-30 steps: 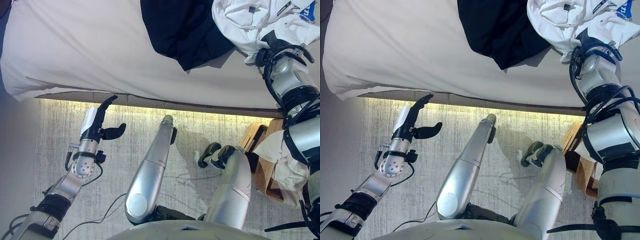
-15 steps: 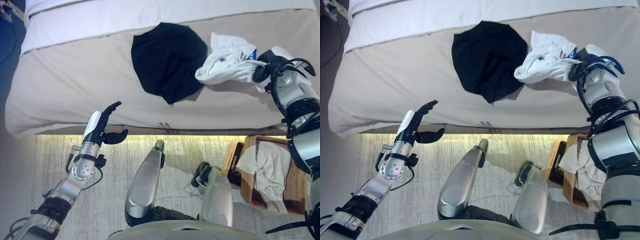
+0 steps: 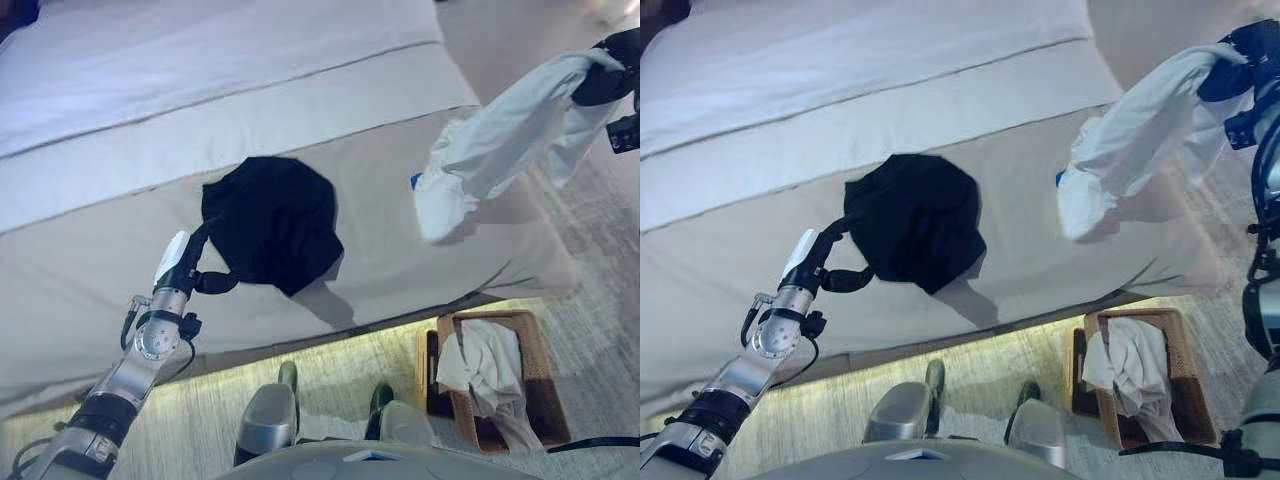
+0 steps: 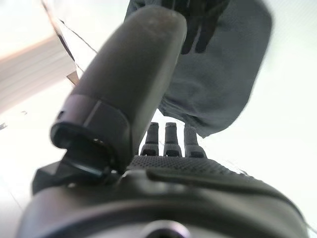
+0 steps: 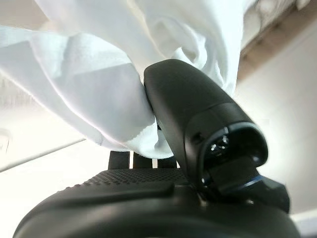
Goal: Pick up the clothes from the bed and place them into the basket
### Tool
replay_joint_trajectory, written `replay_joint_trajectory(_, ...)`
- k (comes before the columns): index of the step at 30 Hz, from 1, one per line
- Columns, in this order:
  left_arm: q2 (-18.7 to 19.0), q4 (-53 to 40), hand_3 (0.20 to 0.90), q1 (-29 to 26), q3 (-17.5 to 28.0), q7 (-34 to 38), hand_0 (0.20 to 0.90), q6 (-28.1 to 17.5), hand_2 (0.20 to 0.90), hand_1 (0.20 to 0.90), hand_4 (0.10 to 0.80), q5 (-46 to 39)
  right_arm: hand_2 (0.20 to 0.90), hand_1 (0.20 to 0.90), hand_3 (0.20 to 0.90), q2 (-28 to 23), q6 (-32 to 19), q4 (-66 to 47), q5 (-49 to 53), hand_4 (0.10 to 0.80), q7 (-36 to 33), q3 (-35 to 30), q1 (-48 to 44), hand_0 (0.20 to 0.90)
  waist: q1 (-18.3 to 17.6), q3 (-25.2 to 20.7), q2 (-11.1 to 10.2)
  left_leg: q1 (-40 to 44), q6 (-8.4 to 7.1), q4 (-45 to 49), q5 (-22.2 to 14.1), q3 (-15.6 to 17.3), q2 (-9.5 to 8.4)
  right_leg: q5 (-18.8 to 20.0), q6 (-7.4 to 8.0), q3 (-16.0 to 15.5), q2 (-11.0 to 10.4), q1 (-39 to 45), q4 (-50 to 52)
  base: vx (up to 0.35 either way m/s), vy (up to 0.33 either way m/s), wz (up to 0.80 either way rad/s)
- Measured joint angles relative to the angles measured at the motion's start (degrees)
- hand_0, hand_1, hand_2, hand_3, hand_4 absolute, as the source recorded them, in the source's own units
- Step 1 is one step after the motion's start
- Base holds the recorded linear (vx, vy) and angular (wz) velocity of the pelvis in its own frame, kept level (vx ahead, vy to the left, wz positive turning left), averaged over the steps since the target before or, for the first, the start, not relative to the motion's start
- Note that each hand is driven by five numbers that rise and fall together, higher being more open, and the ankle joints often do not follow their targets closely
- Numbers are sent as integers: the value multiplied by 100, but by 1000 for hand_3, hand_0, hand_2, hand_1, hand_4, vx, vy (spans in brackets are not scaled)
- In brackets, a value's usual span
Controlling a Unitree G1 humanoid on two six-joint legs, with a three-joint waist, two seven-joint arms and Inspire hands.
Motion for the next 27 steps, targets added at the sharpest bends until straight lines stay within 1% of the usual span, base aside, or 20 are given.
replay_joint_trajectory(1,3,19,900,38,32,-22,900,-2,900,900,800,-1,300,300,200,-63,0,-29,4,100,-36,-1,7,300,-35,-20,-54,-137,-1,405,-5,59,-11,206,-66,90,-16,121,-184,6,-2,-21)
replay_joint_trajectory(2,10,32,900,34,36,-26,900,-13,900,900,800,-1,300,300,200,-89,4,-25,6,100,-50,-1,15,300,-29,-32,-137,-412,-10,925,-38,76,-43,312,-125,106,-114,144,-257,2,-4,-31)
replay_joint_trajectory(3,-7,41,900,56,18,-36,900,-45,900,900,800,1,300,300,200,-177,7,-63,23,100,-61,-12,80,300,-1,-128,-235,-576,68,567,-293,135,-171,343,-120,166,-185,117,-279,2,-2,-25)
replay_joint_trajectory(4,-43,41,900,67,-13,-49,900,-47,900,900,800,3,300,300,200,-256,5,-111,36,100,-63,-13,107,300,-17,-198,-141,-452,159,-5,-81,126,-120,342,-119,175,-143,105,-277,-6,3,-30)
replay_joint_trajectory(5,-43,67,900,92,-75,-83,900,-70,900,900,800,5,300,300,200,-423,-12,-240,112,100,-154,-51,188,300,-93,-350,102,-197,318,-680,537,199,99,164,139,317,58,117,-166,-7,6,-21)
replay_joint_trajectory(6,-47,132,900,68,-79,-65,900,-69,900,900,800,5,300,300,200,-453,-11,-267,143,100,-147,-53,188,300,-153,-348,88,-143,332,-716,547,232,102,45,297,357,23,25,-50,-9,6,-28)
replay_joint_trajectory(7,-54,248,900,35,-81,-58,900,-63,900,900,800,2,300,300,200,-515,-11,-367,221,100,-145,-53,190,300,-234,-352,83,-113,333,-720,546,281,96,-72,410,404,19,-25,-149,-2,3,-32)
replay_joint_trajectory(8,-21,280,900,34,-83,-63,900,-62,900,900,800,4,300,300,200,-563,-12,-454,231,100,-156,-88,190,300,-282,-388,2,-111,331,-731,544,354,30,47,394,432,27,-5,-596,2,-1,-30)
replay_joint_trajectory(9,20,287,900,29,-82,-73,900,-65,900,900,800,6,300,300,200,-590,-11,-479,242,100,-158,-152,197,300,-378,-446,-145,-47,324,-829,540,379,-101,391,365,387,-13,21,-851,2,-2,-25)
replay_joint_trajectory(10,-10,290,900,34,-92,-75,900,-85,900,900,800,8,300,300,200,-642,-9,-494,262,100,-196,-225,211,300,-452,-453,-138,89,299,-1001,549,404,-93,388,384,420,8,106,-960,-3,-4,-16)
replay_joint_trajectory(12,-10,298,900,31,-106,-76,900,-174,900,900,800,17,300,300,200,-850,19,-539,322,100,-211,-225,280,300,-573,-451,-142,109,293,-1040,553,462,-34,393,379,470,85,87,-960,-12,1,-17)
replay_joint_trajectory(15,-15,368,900,30,-153,-80,900,-264,900,900,800,50,300,300,200,-1159,48,-633,369,100,-214,-234,293,300,-720,-452,-141,127,286,-1041,548,620,-8,405,363,658,147,2,-959,-8,3,-27)
replay_joint_trajectory(17,-12,494,900,25,-152,-80,900,-290,900,900,800,50,300,300,200,-1217,60,-798,371,100,-214,-424,445,300,-902,-452,-141,144,221,-1042,504,672,57,413,351,721,207,-14,-959,7,-4,-22)
replay_joint_trajectory(18,-32,565,900,14,-152,-98,900,-294,900,900,800,54,300,300,200,-1249,67,-930,364,100,-209,-577,604,300,-1032,-457,-145,171,167,-1042,468,728,74,414,349,777,226,-36,-959,7,-3,-20)
replay_joint_trajectory(20,-39,657,900,19,-149,-106,900,-304,900,900,800,58,300,300,200,-1277,67,-1261,363,100,-202,-895,941,300,-1093,-464,-149,188,128,-1044,439,888,84,423,337,933,236,-106,-959,4,4,-42)
replay_joint_trajectory(21,-41,666,900,10,-149,-114,900,-305,900,900,800,65,300,300,200,-1333,69,-1427,363,100,-184,-1056,1191,300,-1186,-464,-149,189,120,-1043,433,967,85,447,303,1027,241,-156,-959,5,8,-46)
replay_joint_trajectory(24,-75,671,900,-10,-147,-116,900,-324,900,900,800,96,300,300,200,-1354,115,-1506,359,100,-7,-1371,1711,300,-1362,-493,-150,206,51,-1045,380,1093,83,464,288,1162,243,-208,-959,6,-1,-25)
replay_joint_trajectory(26,-120,673,900,-28,-149,-119,900,-342,900,900,800,117,300,300,200,-1356,134,-1517,352,100,90,-1647,2288,300,-1470,-585,-155,214,20,-1046,351,1172,89,464,288,1243,253,-259,-959,4,-23,-22)
replay_joint_trajectory(27,-124,676,900,-32,-146,-119,900,-358,900,900,800,117,300,300,200,-1324,111,-1522,353,100,164,-1875,2632,300,-1453,-646,-155,202,12,-1046,339,1230,101,465,288,1328,271,-298,-959,0,-27,-26)
